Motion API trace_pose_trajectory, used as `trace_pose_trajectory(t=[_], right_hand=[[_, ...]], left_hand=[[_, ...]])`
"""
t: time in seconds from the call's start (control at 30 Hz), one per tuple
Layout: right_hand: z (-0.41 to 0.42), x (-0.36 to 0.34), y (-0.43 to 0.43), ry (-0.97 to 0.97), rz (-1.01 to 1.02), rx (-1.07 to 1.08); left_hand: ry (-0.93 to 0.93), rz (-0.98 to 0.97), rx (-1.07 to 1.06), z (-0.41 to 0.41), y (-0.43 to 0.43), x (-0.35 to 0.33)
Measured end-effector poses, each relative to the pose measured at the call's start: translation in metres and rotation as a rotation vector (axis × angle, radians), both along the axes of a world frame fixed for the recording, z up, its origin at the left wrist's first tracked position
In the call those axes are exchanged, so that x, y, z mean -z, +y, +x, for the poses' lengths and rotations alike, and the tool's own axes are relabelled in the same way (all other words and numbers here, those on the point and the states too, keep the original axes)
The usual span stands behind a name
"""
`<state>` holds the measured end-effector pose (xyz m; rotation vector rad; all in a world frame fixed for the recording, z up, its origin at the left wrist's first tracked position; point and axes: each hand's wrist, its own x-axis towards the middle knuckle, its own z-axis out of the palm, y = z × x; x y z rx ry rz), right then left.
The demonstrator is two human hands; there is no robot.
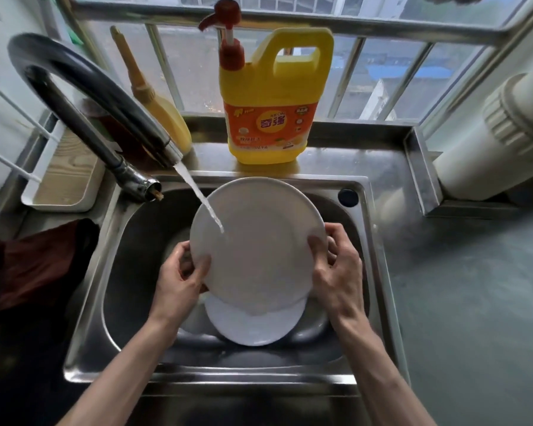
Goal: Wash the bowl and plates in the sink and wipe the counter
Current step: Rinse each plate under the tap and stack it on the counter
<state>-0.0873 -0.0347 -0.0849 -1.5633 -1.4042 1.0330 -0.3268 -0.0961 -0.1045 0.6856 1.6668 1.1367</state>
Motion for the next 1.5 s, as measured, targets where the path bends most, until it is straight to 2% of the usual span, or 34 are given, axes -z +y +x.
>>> trace_pose_trajectory(t=[0.13,0.27,0.47,0.6,0.8,1.03,1.23,1.5], right_hand=[[0.008,-0.024,0.002,-0.149,0.311,-0.002],[0.023,-0.046,-0.003,-0.354,0.672,0.09],[0.044,-0.05,-0.006,-0.416,0.817,0.229],[0.051,-0.046,-0.011,-0.255,0.705,0.342],[0.058,-0.044,-0.014,-0.215,0.718,0.292],[0.071,-0.028,-0.007,0.028,0.255,0.389],[0.111,-0.022,-0.003,-0.048,0.176,0.434],[0.19,-0.015,-0.014,-0.229,0.021,0.558]], left_hand=[[0.049,-0.033,0.023,0.016,0.009,0.007],[0.151,-0.07,0.057,0.026,0.008,0.01],[0.21,-0.109,0.073,0.043,0.004,0.001],[0.122,-0.185,0.154,0.068,0.01,-0.007],[0.081,-0.099,0.123,0.084,0.023,-0.025],[0.088,0.06,0.12,0.101,0.042,-0.033],[0.206,0.164,0.192,0.119,0.05,-0.05],[0.218,0.118,0.453,0.186,0.064,-0.05]])
